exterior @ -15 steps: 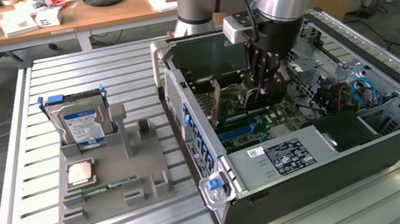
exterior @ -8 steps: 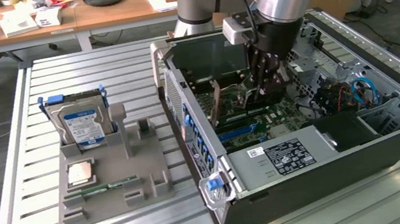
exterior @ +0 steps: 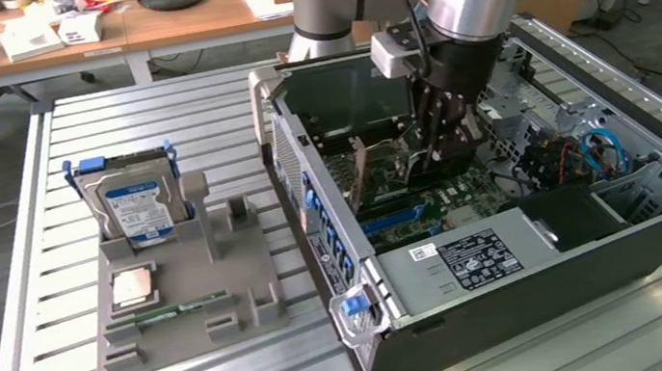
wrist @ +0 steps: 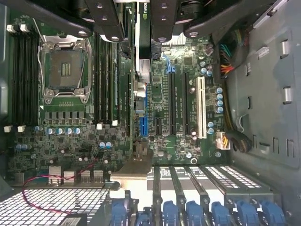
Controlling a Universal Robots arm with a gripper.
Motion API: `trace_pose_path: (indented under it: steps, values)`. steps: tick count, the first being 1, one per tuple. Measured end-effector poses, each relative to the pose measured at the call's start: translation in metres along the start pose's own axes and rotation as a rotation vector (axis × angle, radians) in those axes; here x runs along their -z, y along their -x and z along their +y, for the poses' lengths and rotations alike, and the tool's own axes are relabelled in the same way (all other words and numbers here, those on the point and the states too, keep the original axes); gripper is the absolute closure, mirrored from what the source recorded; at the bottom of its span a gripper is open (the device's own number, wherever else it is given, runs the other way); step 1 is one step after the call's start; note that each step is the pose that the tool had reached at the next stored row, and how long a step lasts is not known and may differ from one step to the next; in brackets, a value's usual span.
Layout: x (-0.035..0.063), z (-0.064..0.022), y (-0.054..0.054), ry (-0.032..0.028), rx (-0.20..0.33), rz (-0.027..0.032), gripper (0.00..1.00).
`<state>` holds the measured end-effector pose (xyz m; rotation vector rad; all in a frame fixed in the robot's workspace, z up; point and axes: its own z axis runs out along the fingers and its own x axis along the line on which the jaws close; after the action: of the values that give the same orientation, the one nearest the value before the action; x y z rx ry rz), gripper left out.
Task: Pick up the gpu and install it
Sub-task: 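Insert the gpu into the slot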
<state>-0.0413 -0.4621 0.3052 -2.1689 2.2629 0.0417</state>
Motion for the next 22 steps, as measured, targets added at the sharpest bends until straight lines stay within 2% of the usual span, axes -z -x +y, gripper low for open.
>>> trace_pose_path:
  steps: [7,11,12,15,18,22]
  values:
    - [-0.0114,0.0017,-0.001,0.0001,0.0,-0.0023,0.73]
    - [-0.0126,0.002,-0.001,0.0002,0.0,-0.0032,0.73]
    - [-0.0126,0.002,-0.001,0.0003,0.0,-0.0043,0.73]
    - [-0.0139,0.0028,-0.001,-0.0009,0.0,-0.0199,0.73]
    - [-0.014,0.0028,-0.001,-0.0009,0.0,-0.0207,0.73]
    - [-0.0193,0.0027,-0.002,-0.0008,0.0,-0.0206,0.73]
